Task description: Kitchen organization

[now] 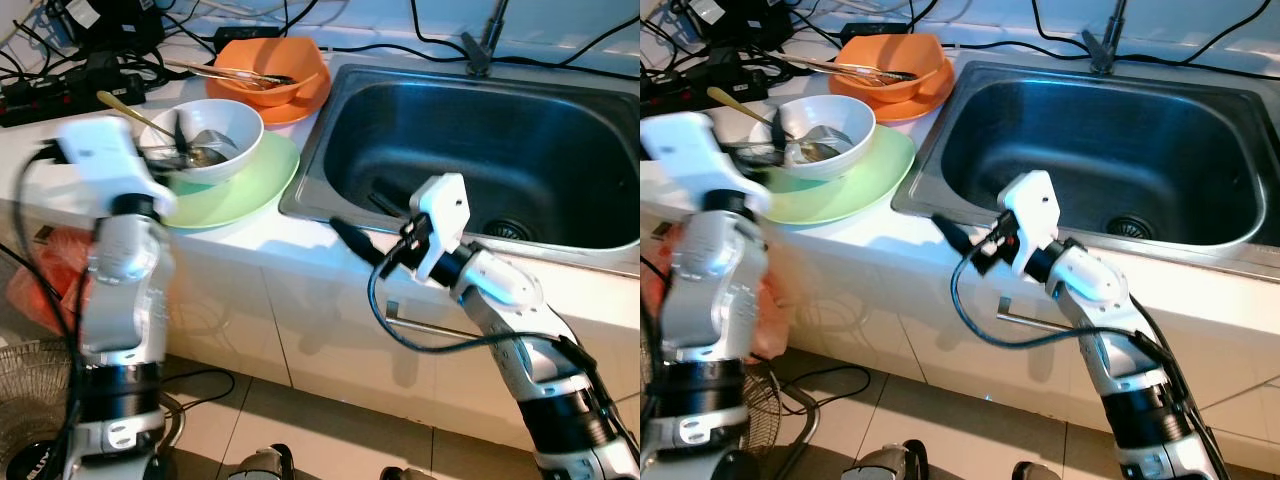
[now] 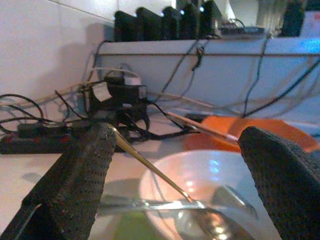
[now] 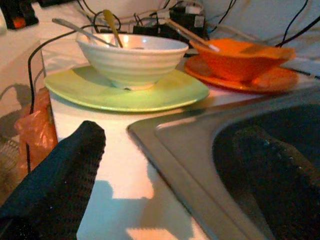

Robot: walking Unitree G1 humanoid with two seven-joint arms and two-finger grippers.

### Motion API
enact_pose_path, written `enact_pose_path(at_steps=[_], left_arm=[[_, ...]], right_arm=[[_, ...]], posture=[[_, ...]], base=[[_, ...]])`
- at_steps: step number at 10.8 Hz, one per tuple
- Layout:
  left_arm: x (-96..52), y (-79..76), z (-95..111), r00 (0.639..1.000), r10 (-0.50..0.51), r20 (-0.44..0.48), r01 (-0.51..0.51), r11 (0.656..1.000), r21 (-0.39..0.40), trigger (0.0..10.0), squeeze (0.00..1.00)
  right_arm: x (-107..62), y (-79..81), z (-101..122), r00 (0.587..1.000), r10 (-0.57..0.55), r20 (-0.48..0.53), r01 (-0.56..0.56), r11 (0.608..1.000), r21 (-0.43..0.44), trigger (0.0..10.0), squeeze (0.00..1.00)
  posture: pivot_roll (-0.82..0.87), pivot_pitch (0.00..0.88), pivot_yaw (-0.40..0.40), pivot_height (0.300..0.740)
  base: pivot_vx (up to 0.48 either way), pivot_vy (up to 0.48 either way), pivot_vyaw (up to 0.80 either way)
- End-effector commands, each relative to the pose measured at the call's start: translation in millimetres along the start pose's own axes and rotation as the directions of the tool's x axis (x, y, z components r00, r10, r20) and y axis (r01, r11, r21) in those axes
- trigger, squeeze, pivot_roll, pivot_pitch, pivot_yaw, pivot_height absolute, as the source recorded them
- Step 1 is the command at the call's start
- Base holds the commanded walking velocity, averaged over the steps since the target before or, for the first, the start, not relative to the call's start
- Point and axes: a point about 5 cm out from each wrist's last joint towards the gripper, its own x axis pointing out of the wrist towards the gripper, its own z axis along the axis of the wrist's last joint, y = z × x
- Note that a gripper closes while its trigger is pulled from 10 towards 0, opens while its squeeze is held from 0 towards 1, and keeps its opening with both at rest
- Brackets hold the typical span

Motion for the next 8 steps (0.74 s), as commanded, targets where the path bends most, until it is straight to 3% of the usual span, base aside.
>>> enact_pose_path(at_steps=[1,4,5,8], left_arm=[[3.1,9.2,1.0,0.998,0.056,-0.001,-0.056,0.998,-0.036,10.0,0.00],[8.4,32.4,-1.0,0.987,0.156,-0.028,-0.158,0.984,-0.088,10.0,0.00],[9.3,45.2,-6.0,0.975,0.216,-0.061,-0.221,0.970,-0.103,10.0,0.00],[11.7,61.4,-20.6,0.947,0.282,-0.152,-0.308,0.933,-0.189,10.0,0.00]], right_arm=[[-1.1,6.3,4.1,0.999,0.032,0.008,-0.033,0.999,0.012,10.0,0.00],[-4.0,12.9,-2.3,0.998,0.056,-0.024,-0.055,0.998,0.035,10.0,0.00],[-4.0,13.8,-3.8,0.998,0.060,-0.028,-0.059,0.997,0.039,10.0,0.00],[-5.1,16.8,-5.3,0.996,0.073,-0.042,-0.072,0.997,0.039,10.0,0.00]], posture=[[0.04,0.132,0.054,0.740],[0.04,0.129,0.059,0.740],[0.04,0.129,0.059,0.740],[0.04,0.127,0.056,0.740]], base=[[0.000,0.000,0.00],[0.000,0.000,0.00],[0.000,0.000,0.00],[0.000,0.000,0.00]])
